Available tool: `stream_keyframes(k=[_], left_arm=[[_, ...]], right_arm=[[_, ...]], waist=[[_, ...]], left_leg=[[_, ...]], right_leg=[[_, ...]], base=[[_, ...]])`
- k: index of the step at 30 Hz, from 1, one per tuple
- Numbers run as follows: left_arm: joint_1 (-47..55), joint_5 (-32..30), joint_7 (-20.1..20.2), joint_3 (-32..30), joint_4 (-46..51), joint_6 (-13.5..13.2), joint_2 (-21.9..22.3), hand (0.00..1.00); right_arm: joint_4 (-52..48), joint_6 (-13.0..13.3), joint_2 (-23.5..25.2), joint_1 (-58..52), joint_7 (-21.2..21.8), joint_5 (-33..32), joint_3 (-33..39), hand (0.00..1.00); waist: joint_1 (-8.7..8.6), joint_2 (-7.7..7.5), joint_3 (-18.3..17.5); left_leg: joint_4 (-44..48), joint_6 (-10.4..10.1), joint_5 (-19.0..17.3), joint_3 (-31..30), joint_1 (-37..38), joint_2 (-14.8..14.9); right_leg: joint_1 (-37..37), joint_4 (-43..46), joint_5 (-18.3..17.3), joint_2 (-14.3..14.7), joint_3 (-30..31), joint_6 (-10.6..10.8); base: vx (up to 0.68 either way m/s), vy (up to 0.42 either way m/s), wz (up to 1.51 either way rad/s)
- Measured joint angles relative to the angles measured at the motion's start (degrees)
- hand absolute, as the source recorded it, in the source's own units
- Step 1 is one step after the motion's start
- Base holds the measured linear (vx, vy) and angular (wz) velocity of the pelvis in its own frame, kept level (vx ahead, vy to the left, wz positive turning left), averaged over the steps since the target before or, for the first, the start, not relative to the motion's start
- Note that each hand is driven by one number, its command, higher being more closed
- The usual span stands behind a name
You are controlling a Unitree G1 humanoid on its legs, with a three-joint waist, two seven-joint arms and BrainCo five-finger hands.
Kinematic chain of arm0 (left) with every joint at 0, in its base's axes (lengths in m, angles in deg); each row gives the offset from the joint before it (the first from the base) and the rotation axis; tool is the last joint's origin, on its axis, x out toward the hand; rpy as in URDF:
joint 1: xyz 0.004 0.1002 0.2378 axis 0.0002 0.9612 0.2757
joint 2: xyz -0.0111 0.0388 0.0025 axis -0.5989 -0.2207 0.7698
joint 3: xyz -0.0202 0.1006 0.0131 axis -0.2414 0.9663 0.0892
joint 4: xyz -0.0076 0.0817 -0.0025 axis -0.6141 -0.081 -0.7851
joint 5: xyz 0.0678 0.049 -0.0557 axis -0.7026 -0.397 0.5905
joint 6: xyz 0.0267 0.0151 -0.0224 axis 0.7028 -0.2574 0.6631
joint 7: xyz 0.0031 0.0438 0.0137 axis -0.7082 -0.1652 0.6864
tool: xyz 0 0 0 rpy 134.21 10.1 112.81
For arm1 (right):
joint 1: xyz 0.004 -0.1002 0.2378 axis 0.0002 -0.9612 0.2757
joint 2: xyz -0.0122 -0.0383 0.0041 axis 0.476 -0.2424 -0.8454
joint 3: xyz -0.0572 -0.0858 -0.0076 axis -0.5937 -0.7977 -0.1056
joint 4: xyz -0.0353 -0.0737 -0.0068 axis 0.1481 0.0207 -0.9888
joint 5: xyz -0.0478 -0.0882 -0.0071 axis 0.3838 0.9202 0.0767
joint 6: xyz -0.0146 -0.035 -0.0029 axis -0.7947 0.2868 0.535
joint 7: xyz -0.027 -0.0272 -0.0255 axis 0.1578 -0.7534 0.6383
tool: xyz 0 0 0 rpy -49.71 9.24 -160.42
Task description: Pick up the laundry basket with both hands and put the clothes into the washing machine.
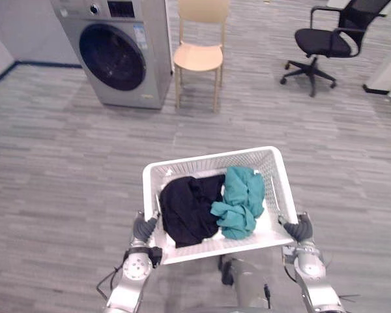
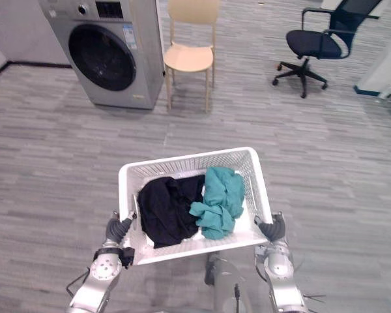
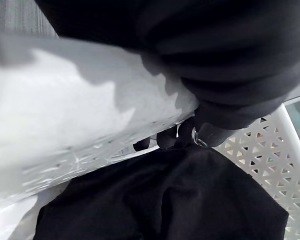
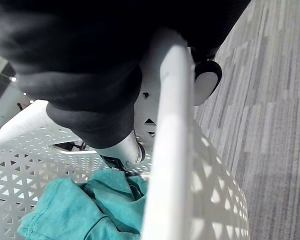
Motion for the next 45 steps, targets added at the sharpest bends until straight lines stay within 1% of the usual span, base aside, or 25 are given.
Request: stream_keyframes(k=[1,2,3,5,8,10,11,12,14,17,18,21,22,23,27,30,31,32,34,35,36,38,40,42,45], left_arm=[[-0.2,0.0,0.0,-0.3,-0.8,0.0,0.3,1.00],[0.8,0.0,0.0,-0.7,-0.8,0.0,0.5,1.00],[1.1,0.1,0.0,-0.7,-0.7,0.0,0.5,1.00],[2.1,0.3,0.0,-0.9,-0.1,-0.9,0.2,1.00],[1.9,0.6,0.0,-1.0,1.2,-1.4,0.3,1.00],[1.7,0.5,0.0,-1.0,1.7,-1.4,0.4,1.00],[2.0,0.5,0.1,-1.0,1.7,-1.4,0.7,1.00],[3.1,0.4,0.1,-1.1,2.1,-1.3,1.0,1.00],[2.9,0.0,0.0,-1.4,2.3,-1.0,1.2,1.00],[3.3,0.0,0.0,-1.4,2.4,-0.8,1.3,1.00],[3.9,0.0,0.0,-1.3,2.4,-0.4,1.2,1.00],[4.5,-0.1,0.0,-1.2,2.4,0.8,0.0,1.00],[4.6,-0.2,0.0,-1.2,2.4,1.2,-0.2,1.00],[4.4,-0.4,0.0,-1.2,2.4,1.2,-0.4,1.00],[1.9,-0.6,0.1,-0.8,2.2,1.1,-2.3,1.00],[1.3,-0.7,0.1,-0.4,2.0,1.1,-2.5,1.00],[1.3,-0.7,0.1,-0.1,1.6,1.1,-2.5,1.00],[0.9,-0.7,0.1,0.4,0.1,1.1,-1.4,1.00],[0.0,-1.2,0.0,0.2,-0.4,1.1,-1.2,1.00],[-0.2,-1.2,0.0,0.2,-0.9,1.1,-1.1,1.00],[0.3,-1.2,0.1,0.2,-1.3,1.1,-0.4,1.00],[1.4,-1.1,0.1,0.1,-1.1,0.8,-0.5,1.00],[1.7,-1.0,0.1,0.1,-1.1,0.6,-0.7,1.00],[1.6,-0.9,0.2,0.1,-1.0,0.2,-0.7,1.00],[1.6,-1.0,0.5,0.3,-1.0,-0.1,-0.5,1.00]], right_arm=[[-0.3,-0.3,0.2,-0.1,0.0,-0.1,-0.3,1.00],[-2.2,-1.2,0.6,-1.0,-0.1,-0.1,-0.6,1.00],[-3.4,-1.3,0.9,-1.8,-0.4,-0.1,-0.6,1.00],[-6.4,-1.0,1.4,-2.7,-1.2,-0.6,-0.6,1.00],[-6.9,-0.1,1.0,-1.5,-1.6,-1.7,-0.2,1.00],[-6.4,0.1,0.8,-1.2,-1.6,-2.1,-0.1,1.00],[-5.9,0.1,0.6,-1.2,-1.6,-2.1,-0.1,1.00],[-4.0,0.1,0.4,-1.0,-1.6,-2.2,-0.3,1.00],[-1.9,0.0,1.4,-0.3,-1.6,-2.6,-0.2,1.00],[-1.5,0.1,0.5,0.2,-1.3,-2.6,-0.8,1.00],[0.2,0.1,1.0,0.6,-1.2,-2.5,-0.8,1.00],[3.7,0.1,2.6,0.4,-0.4,-1.8,-0.9,1.00],[3.9,0.1,2.9,-0.4,-0.3,-1.6,-1.0,1.00],[3.9,0.1,2.9,-0.7,-0.2,-1.6,-1.1,1.00],[2.3,0.1,1.7,-0.7,-0.2,-1.6,-2.5,1.00],[1.9,0.1,1.3,-0.8,-0.2,-1.6,-2.5,1.00],[1.9,0.0,1.1,-1.2,-0.2,-1.6,-2.5,1.00],[2.2,-0.2,-0.1,-1.4,-0.2,-1.6,-2.4,1.00],[2.1,-0.6,0.0,-0.9,-0.2,-1.6,-2.4,1.00],[2.0,-0.6,-0.3,-1.1,-0.2,-1.7,-2.5,1.00],[0.3,-1.2,-0.6,-2.3,-0.2,-1.7,-2.5,1.00],[-2.6,-1.3,0.0,-4.3,-0.6,-1.9,-2.5,1.00],[-4.6,-1.3,0.1,-4.7,-1.2,-1.9,-2.4,1.00],[-4.4,-1.2,0.2,-3.7,-1.4,-2.0,-1.9,1.00],[-3.8,-1.1,0.4,-3.7,-1.4,-2.0,-1.3,1.00]], waist=[[0.51,0.87,0.6],[1.32,1.12,0.8],[1.50,0.98,1.0],[3.68,-1.89,2.1],[4.93,-4.16,2.2],[5.07,-4.83,2.8],[5.03,-4.49,2.7],[5.81,-2.84,2.2],[5.36,-4.94,1.5],[5.98,-5.01,1.2],[6.65,-5.41,1.3],[6.35,-6.50,1.7],[6.17,-6.07,1.8],[5.51,-5.09,1.7],[2.62,-4.52,1.8],[0.19,-6.04,1.7],[-0.11,-6.52,1.3],[0.10,-3.61,0.8],[0.74,-1.64,0.5],[0.71,-1.26,0.8],[1.17,-0.73,1.5],[1.99,-0.32,1.6],[3.56,-1.98,2.2],[5.02,-3.81,2.5],[5.05,-4.39,3.0]], left_leg=[[14.6,-1.2,13.1,0.0,-5.6,1.7],[28.7,-3.1,19.5,0.0,-11.1,4.3],[35.6,-2.4,18.2,0.5,-14.2,5.6],[44.8,5.4,11.1,3.4,-24.0,6.6],[29.1,6.0,5.1,4.7,-36.5,4.1],[12.0,4.9,5.7,3.8,-39.0,1.7],[-2.2,1.6,9.0,2.7,-38.6,0.4],[-10.7,1.2,18.9,3.6,-36.7,1.4],[-5.1,5.5,15.9,5.2,-37.6,-1.5],[1.6,8.8,7.1,8.3,-37.4,-3.4],[1.7,9.7,4.5,9.7,-33.5,-4.6],[-1.5,10.6,2.1,10.0,-22.9,-8.0],[-5.8,10.7,2.1,9.4,-16.9,-9.1],[-10.6,10.9,2.3,8.3,-11.7,-9.2],[-18.9,10.3,2.6,4.0,-2.7,-8.8],[-20.7,7.1,1.7,0.1,2.6,-9.0],[-20.5,5.1,0.5,-1.7,5.5,-9.4],[-18.8,4.7,0.3,-3.1,6.8,-7.2],[-8.1,2.9,3.9,-3.4,1.7,-5.3],[-0.1,2.8,8.7,-3.1,-1.8,-4.9],[11.6,1.5,19.0,-2.4,-5.9,-3.5],[30.9,3.3,15.1,1.5,-14.0,2.4],[38.8,5.9,10.1,3.6,-21.9,4.9],[33.1,6.1,4.5,4.5,-31.5,4.5],[9.2,3.7,6.0,4.5,-34.6,2.3]], right_leg=[[3.4,0.9,-3.5,2.1,0.9,0.3],[8.6,-0.6,-6.0,4.2,2.3,0.3],[11.7,-1.6,-7.5,5.1,2.8,0.2],[22.8,-6.0,-11.0,5.5,8.3,0.7],[30.7,-11.5,-13.1,1.9,12.6,4.2],[33.5,-11.9,-15.8,-1.1,14.4,6.5],[36.2,-13.3,-17.6,-2.4,15.5,8.4],[40.3,-16.0,-20.1,-2.8,18.2,9.9],[42.2,-16.4,-20.5,-6.4,19.5,9.3],[37.9,-3.1,-20.0,-9.8,21.9,14.7],[32.5,13.3,-17.2,-10.6,25.5,22.6],[24.5,43.1,-15.1,-10.7,26.0,21.6],[21.1,49.6,-17.3,-11.8,21.3,16.0],[17.3,49.9,-19.4,-11.6,15.6,11.7],[5.5,31.9,-22.5,-6.9,6.8,8.2],[3.5,-1.8,-10.9,-2.4,8.3,8.6],[3.4,-4.3,-2.0,-1.9,9.6,4.9],[3.5,-1.2,1.5,-0.7,9.2,3.9],[4.4,0.8,-2.9,0.2,7.4,3.4],[6.7,0.3,-4.9,0.5,6.8,3.6],[12.2,-2.5,-6.9,1.0,6.6,3.5],[20.2,-6.8,-9.2,3.0,6.5,3.5],[26.3,-9.5,-11.2,2.4,7.2,4.3],[30.7,-11.5,-12.5,-0.5,8.3,6.2],[32.9,-8.8,-17.3,-4.6,9.4,11.2]], base=[[0.96,-0.143,-0.51],[0.80,-0.125,-0.55],[0.91,-0.069,-0.58],[0.78,0.007,-0.77],[0.72,0.166,-0.71],[0.59,0.245,-0.42],[0.67,0.353,-0.59],[0.68,0.373,-0.59],[0.76,0.451,-0.22],[0.63,0.367,-0.18],[0.61,0.346,-0.35],[0.67,0.311,-0.16],[0.46,0.178,-0.04],[0.57,0.201,0.04],[0.63,0.113,0.48],[0.65,-0.013,0.78],[0.75,-0.078,0.51],[0.91,-0.083,0.43],[0.75,-0.079,0.25],[0.73,-0.106,0.33],[0.73,-0.088,0.26],[0.68,-0.037,0.14],[0.61,-0.010,0.00],[0.53,0.100,-0.22],[0.48,0.230,-0.13]])
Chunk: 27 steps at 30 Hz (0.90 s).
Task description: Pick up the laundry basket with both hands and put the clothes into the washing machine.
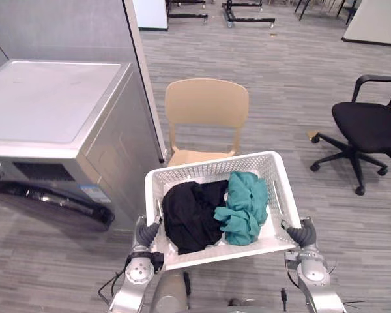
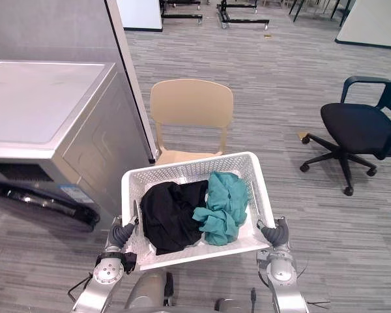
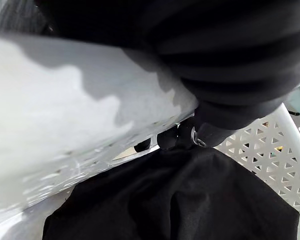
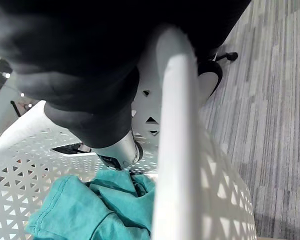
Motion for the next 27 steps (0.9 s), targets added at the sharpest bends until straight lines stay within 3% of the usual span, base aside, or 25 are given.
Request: stream_keyframes(k=[1,2,4,6,9,10,11,13,15,16,17,18,21,27], left_arm=[[-0.2,-0.1,0.3,0.3,-0.6,-0.1,0.1,1.00],[-1.0,-0.1,0.5,0.3,-1.3,0.1,0.0,1.00],[-1.5,-0.2,0.5,0.3,-1.3,0.1,-0.1,1.00],[-1.1,-0.2,0.5,0.4,-1.3,0.1,-0.1,1.00],[-0.8,-0.3,0.5,0.4,-1.3,0.2,-0.6,1.00],[-0.5,-0.3,0.5,0.4,-1.3,0.2,-1.1,1.00],[-0.5,-0.3,0.5,0.6,-1.3,0.2,-1.9,1.00],[-0.6,-0.9,0.5,0.6,-1.3,0.2,-2.2,1.00],[-1.4,-1.4,0.5,0.9,-1.3,0.6,-2.3,1.00],[-1.8,-1.4,0.5,1.0,-1.6,0.7,-2.6,1.00],[-2.2,-1.4,0.5,1.0,-2.1,0.7,-2.8,1.00],[-3.4,-1.4,0.5,1.2,-4.5,1.1,-1.6,1.00],[-3.9,-1.4,0.6,1.2,-7.3,1.1,-1.6,1.00],[-7.1,-1.3,0.8,1.5,-12.0,1.1,-1.6,1.00]], right_arm=[[1.5,0.3,0.3,0.1,0.1,0.0,0.9,1.00],[3.9,0.1,2.1,0.3,0.1,-0.3,1.7,1.00],[4.5,0.1,2.4,0.3,0.1,-0.3,1.9,1.00],[5.0,0.1,2.4,1.3,0.3,-0.3,1.9,1.00],[8.9,0.5,2.0,3.3,0.9,-0.1,1.3,1.00],[9.6,0.6,2.1,3.3,0.9,0.0,1.0,1.00],[10.4,0.9,2.2,3.3,1.0,0.0,0.7,1.00],[11.0,1.1,2.2,2.9,1.1,0.0,0.3,1.00],[11.0,1.0,2.6,1.9,0.7,0.3,0.3,1.00],[11.0,1.1,3.0,1.5,0.7,0.2,0.3,1.00],[11.2,1.1,3.2,1.4,0.7,0.2,0.3,1.00],[12.8,1.1,2.7,1.5,0.7,0.1,0.5,1.00],[13.7,1.0,2.9,1.3,0.8,0.0,0.4,1.00],[15.4,0.9,2.7,2.2,0.9,-0.2,0.3,1.00]], waist=[[-0.22,1.06,0.1],[-0.88,-0.94,-0.3],[-1.58,-1.85,-0.6],[-1.49,-1.76,-0.6],[-1.39,-1.72,-0.6],[-1.53,-1.68,-0.6],[-1.83,-1.71,-0.6],[-2.10,-2.32,-0.8],[-3.53,-3.51,-1.5],[-3.37,-4.80,-1.8],[-3.37,-5.73,-1.9],[-3.45,-4.02,-2.5],[-3.33,-2.23,-3.7],[-3.05,-3.41,-2.5]], left_leg=[[-11.2,1.9,7.8,0.4,2.0,-0.2],[-13.4,2.6,7.6,0.9,4.0,-3.2],[-15.6,3.6,7.2,0.9,5.9,-6.2],[-16.8,4.7,6.1,2.0,8.3,-7.4],[-22.8,4.7,5.0,4.4,15.4,-7.3],[-25.0,4.7,5.0,5.1,18.3,-7.1],[-26.7,4.6,5.0,5.1,20.6,-6.9],[-28.7,4.1,5.0,5.0,22.7,-6.9],[-28.7,3.6,5.2,4.2,22.5,-7.3],[-27.9,3.1,4.8,3.5,22.1,-8.3],[-27.0,2.7,4.6,3.0,21.7,-9.1],[-26.6,1.9,4.0,1.5,21.5,-7.6],[-30.2,0.4,4.9,0.6,22.0,-5.1],[-32.4,-0.1,6.7,-0.2,20.4,-4.7]], right_leg=[[1.1,2.7,-4.2,-0.4,1.5,2.2],[1.1,3.3,-4.8,-3.0,3.7,1.5],[1.2,2.2,-4.3,-4.2,4.7,1.1],[1.6,3.7,-3.1,-5.3,5.5,1.3],[-3.2,18.1,-0.2,-5.7,8.7,2.7],[-6.6,25.8,2.8,-5.8,9.0,3.4],[-9.6,31.9,2.0,-6.0,8.7,2.2],[-13.6,34.1,-2.5,-6.0,7.1,-0.1],[-15.2,24.3,-4.0,-4.5,7.2,-0.5],[-15.3,17.8,-0.4,-4.4,7.4,-1.3],[-15.5,15.1,0.9,-4.6,7.3,-0.6],[-12.8,11.1,1.5,-3.5,6.5,-0.5],[-10.0,3.4,5.1,-0.4,5.1,-1.6],[-10.0,-1.5,7.9,0.7,4.3,-2.3]], base=[[0.51,0.302,0.17],[0.42,0.252,0.26],[0.27,0.160,0.31],[0.29,0.153,-0.09],[0.23,0.122,-0.46],[0.16,0.061,-0.43],[0.16,0.051,-0.36],[0.14,-0.003,-0.06],[0.16,-0.080,0.37],[0.14,-0.096,0.39],[0.18,-0.162,0.27],[0.17,-0.153,0.17],[0.15,-0.130,0.03],[0.02,-0.036,0.03]])
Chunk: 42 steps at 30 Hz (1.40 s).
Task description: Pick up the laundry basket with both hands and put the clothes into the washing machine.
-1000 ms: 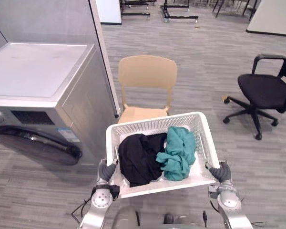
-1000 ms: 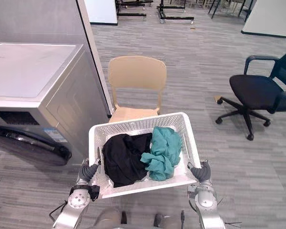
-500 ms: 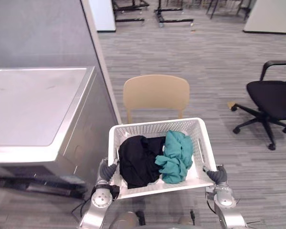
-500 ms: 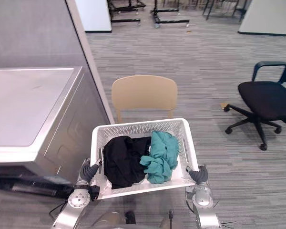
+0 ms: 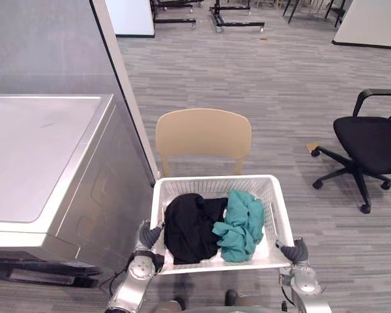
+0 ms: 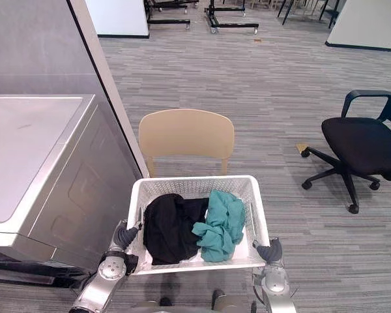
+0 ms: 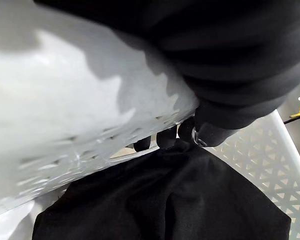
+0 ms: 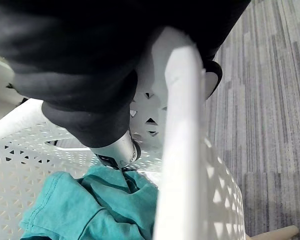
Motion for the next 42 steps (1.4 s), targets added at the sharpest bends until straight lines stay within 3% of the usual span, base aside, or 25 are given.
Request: stream_keyframes(k=[4,7,15,16,17,23,28,33,36,39,42], left_arm=[[-14.4,0.5,-1.6,-1.4,-5.2,0.0,-1.9,1.00],[-23.5,2.6,-3.1,-3.3,-9.0,0.0,-3.5,1.00],[-31.2,4.3,-4.9,-9.5,-15.2,-0.1,-3.9,1.00],[-31.6,4.3,-4.9,-10.0,-15.2,-0.1,-3.9,0.00],[-33.0,4.3,-4.9,-11.0,-15.2,0.0,-3.6,0.00],[-38.0,5.4,-6.8,-16.0,-13.3,-0.9,-1.3,0.00],[-38.0,7.6,-8.9,-19.0,-10.0,-3.9,0.7,0.00],[-37.3,8.0,-9.9,-19.6,-8.4,-3.9,2.8,0.00],[-34.3,8.3,-9.8,-19.5,-2.7,-4.9,4.1,0.00],[-28.3,12.3,-9.8,-20.7,3.6,-8.4,5.9,0.00],[-23.1,13.2,-9.8,-21.7,8.9,-9.9,6.9,0.00]], right_arm=[[5.2,0.0,-0.2,12.4,-0.8,-2.5,-0.2,1.00],[8.9,0.0,-1.4,21.9,-2.4,-4.6,-2.4,1.00],[13.1,-0.5,0.4,31.7,-5.0,-5.3,-4.2,1.00],[13.1,-0.5,0.6,32.1,-5.2,-5.6,-4.2,1.00],[12.6,-0.5,0.8,33.0,-6.0,-6.2,-4.1,0.00],[6.7,-0.9,2.2,33.0,-7.7,-8.7,-1.5,0.00],[1.8,-0.8,3.7,31.5,-9.4,-9.0,-1.2,0.00],[-4.9,0.4,7.3,29.9,-9.5,-9.0,-0.5,0.00],[-8.3,0.5,8.0,27.6,-9.1,-9.0,1.1,0.00],[-13.8,3.1,7.6,23.5,-7.0,-9.6,1.5,0.00],[-17.2,5.1,6.8,21.0,-6.8,-9.6,3.6,0.00]], waist=[[0.25,-1.81,9.4],[0.89,-1.87,15.7],[1.62,-1.76,18.5],[1.64,-1.77,18.6],[1.71,-1.64,19.6],[2.33,-1.49,21.1],[2.68,-1.48,21.2],[3.00,-1.47,21.2],[3.20,-1.46,21.2],[3.09,-1.42,21.2],[3.21,-1.33,21.3]], left_leg=[[8.3,0.2,-0.2,-0.7,-10.6,-0.2],[13.0,0.4,-0.3,-0.9,-17.2,0.0],[23.2,0.3,-2.3,-1.4,-30.9,2.8],[24.0,0.3,-2.6,-1.4,-31.7,3.1],[25.3,0.2,-3.1,-1.4,-32.8,3.7],[27.8,0.3,-3.8,-1.5,-35.3,5.2],[28.9,-0.3,-4.3,-1.6,-35.1,6.0],[29.5,-0.6,-4.5,-1.3,-34.5,6.7],[29.6,-0.7,-4.7,-1.3,-34.0,6.8],[29.7,-1.0,-5.1,-1.3,-32.4,6.7],[29.5,-1.3,-5.8,-1.5,-31.0,6.8]], right_leg=[[-9.2,6.0,0.5,-0.5,-0.1,-0.1],[-15.2,9.4,1.2,-0.6,0.1,-0.3],[-27.1,16.2,1.1,0.1,-0.4,-0.6],[-27.8,16.5,1.1,0.3,-0.4,-0.6],[-28.4,16.8,1.1,0.7,-0.5,-0.6],[-30.0,17.4,1.1,0.9,-2.3,-1.2],[-30.0,18.9,0.7,1.3,-2.8,-1.8],[-29.9,20.1,0.2,1.7,-2.8,-2.4],[-29.8,21.2,-0.6,1.6,-3.0,-2.7],[-28.8,22.4,-1.9,1.4,-3.0,-3.0],[-27.5,23.0,-3.5,1.4,-3.5,-3.3]], base=[[-0.21,-0.015,0.07],[-0.30,0.002,0.01],[-0.17,-0.014,-0.01],[-0.13,-0.009,-0.15],[-0.13,0.001,-0.15],[-0.06,-0.004,-0.08],[0.02,-0.046,-0.03],[0.04,-0.050,-0.03],[0.02,-0.027,0.03],[0.02,-0.030,0.02],[0.01,-0.050,0.08]])
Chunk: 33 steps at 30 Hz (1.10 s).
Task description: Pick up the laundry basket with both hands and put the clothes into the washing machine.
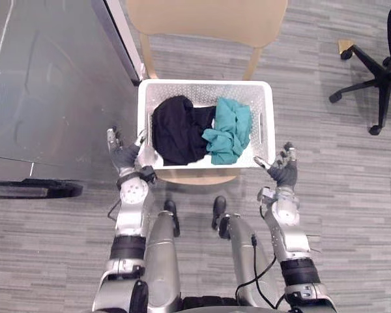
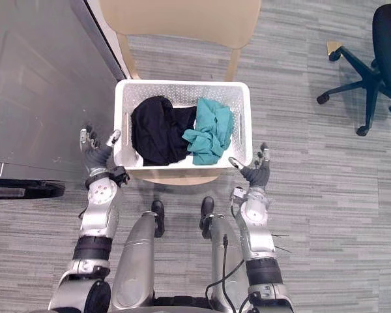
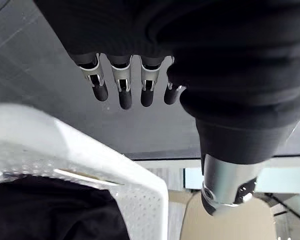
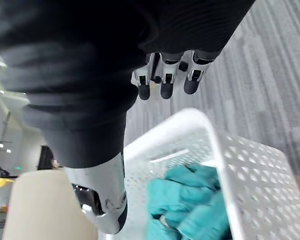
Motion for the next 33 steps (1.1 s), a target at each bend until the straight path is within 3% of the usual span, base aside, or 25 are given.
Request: stream_keyframes(k=[6,9,12,14,18,21,28,33], left_arm=[[10.2,-3.6,0.9,0.5,7.4,-0.4,1.4,0.00],[17.3,-6.1,2.8,2.8,10.8,-0.9,1.6,0.00],[25.0,-6.3,5.9,5.5,10.9,-1.6,1.6,0.00],[28.5,-5.4,9.1,7.6,5.7,-3.0,1.1,0.00],[30.1,-2.9,15.2,9.5,-8.3,-3.2,1.0,0.00],[30.2,-2.9,16.6,8.6,-17.3,-2.6,0.6,0.00],[30.0,-3.0,17.2,2.7,-29.3,-2.0,-0.1,0.00],[30.2,-3.1,16.9,1.2,-31.8,-1.2,0.3,0.00]], right_arm=[[-6.1,1.8,-1.4,-8.8,2.4,1.7,1.1,0.00],[-8.0,1.9,-1.5,-14.9,5.6,3.9,0.7,0.00],[-7.2,2.0,-3.0,-21.2,8.9,5.3,0.2,0.00],[-3.1,2.3,-3.5,-24.7,11.2,5.7,-0.5,0.00],[9.6,2.2,-3.5,-26.1,13.6,6.5,-0.9,0.00],[18.2,1.7,-3.4,-26.0,14.7,7.5,-0.8,0.00],[26.9,1.5,-2.1,-24.3,14.7,6.3,0.2,0.00],[28.9,1.5,-1.0,-23.8,14.9,4.2,1.4,0.00]], waist=[[1.34,0.43,-0.1],[1.45,1.07,-0.6],[1.45,2.11,-4.6],[1.38,2.65,-7.6],[1.22,3.19,-12.9],[1.22,3.42,-15.3],[1.29,3.31,-19.1],[1.09,3.12,-20.2]], left_leg=[[-2.4,0.0,0.0,0.2,3.7,0.0],[-5.2,-0.6,0.5,0.4,6.9,-0.4],[-8.6,-0.7,1.0,0.3,9.4,-1.1],[-12.3,-0.7,2.2,0.2,13.4,-2.0],[-17.5,-0.9,3.2,-0.1,18.4,-3.0],[-20.5,-1.0,3.6,-1.0,21.6,-3.4],[-25.4,-1.0,5.3,-3.0,26.5,-4.6],[-26.8,-1.1,6.6,-4.8,26.6,-5.5]], right_leg=[[3.3,-0.9,-0.7,-0.2,-0.8,-0.2],[6.3,-2.4,-1.3,-0.7,-1.5,0.2],[8.6,-4.9,-1.2,-1.0,-1.8,0.7],[12.1,-7.0,-1.2,-1.4,-2.3,0.9],[16.7,-10.7,-1.3,-1.7,-2.9,1.1],[20.3,-13.1,-1.4,-1.9,-4.3,1.4],[25.8,-16.2,-1.9,-2.8,-7.0,2.2],[26.8,-16.2,-2.1,-3.8,-9.2,2.5]], base=[[0.05,-0.036,0.09],[0.09,-0.017,0.19],[0.14,0.003,0.09],[0.24,0.008,0.15],[0.19,0.008,0.11],[0.13,0.003,0.18],[0.09,0.007,0.23],[-0.02,-0.007,0.25]])
